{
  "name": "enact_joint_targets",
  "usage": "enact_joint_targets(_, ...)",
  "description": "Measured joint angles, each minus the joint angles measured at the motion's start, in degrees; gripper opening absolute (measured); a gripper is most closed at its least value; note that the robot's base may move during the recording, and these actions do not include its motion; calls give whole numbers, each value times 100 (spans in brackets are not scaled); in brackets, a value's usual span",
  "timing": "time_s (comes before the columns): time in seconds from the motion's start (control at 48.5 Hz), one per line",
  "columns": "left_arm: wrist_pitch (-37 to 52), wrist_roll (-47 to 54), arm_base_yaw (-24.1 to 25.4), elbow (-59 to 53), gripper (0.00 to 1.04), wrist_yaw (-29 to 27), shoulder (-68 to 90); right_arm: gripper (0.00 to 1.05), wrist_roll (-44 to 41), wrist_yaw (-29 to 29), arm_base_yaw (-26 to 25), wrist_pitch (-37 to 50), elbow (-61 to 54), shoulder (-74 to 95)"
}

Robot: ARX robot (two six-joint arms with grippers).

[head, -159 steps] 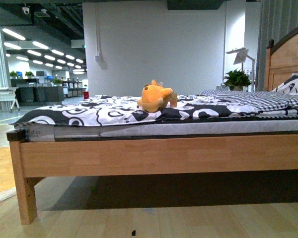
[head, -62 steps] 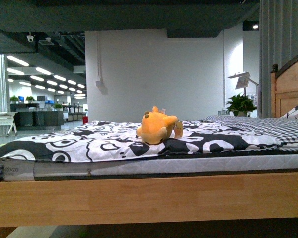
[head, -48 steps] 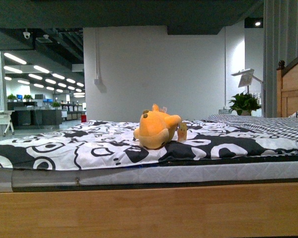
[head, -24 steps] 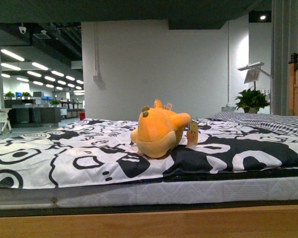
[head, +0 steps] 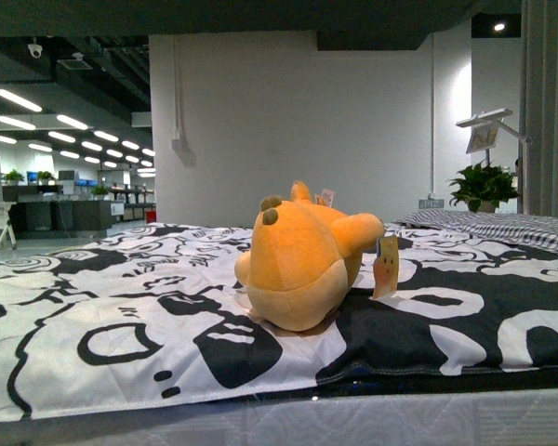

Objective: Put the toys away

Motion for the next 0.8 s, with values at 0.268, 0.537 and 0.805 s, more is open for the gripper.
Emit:
enact_joint_targets(0.268,0,2,0,0,99,9,9,104,0,0,0,0,0,9)
enact_joint_targets(0.537,0,2,0,0,99,4,9,104,0,0,0,0,0,7)
enact_joint_targets(0.805,0,9,0,-2,99,20,9,104,2,20,0,0,0,7)
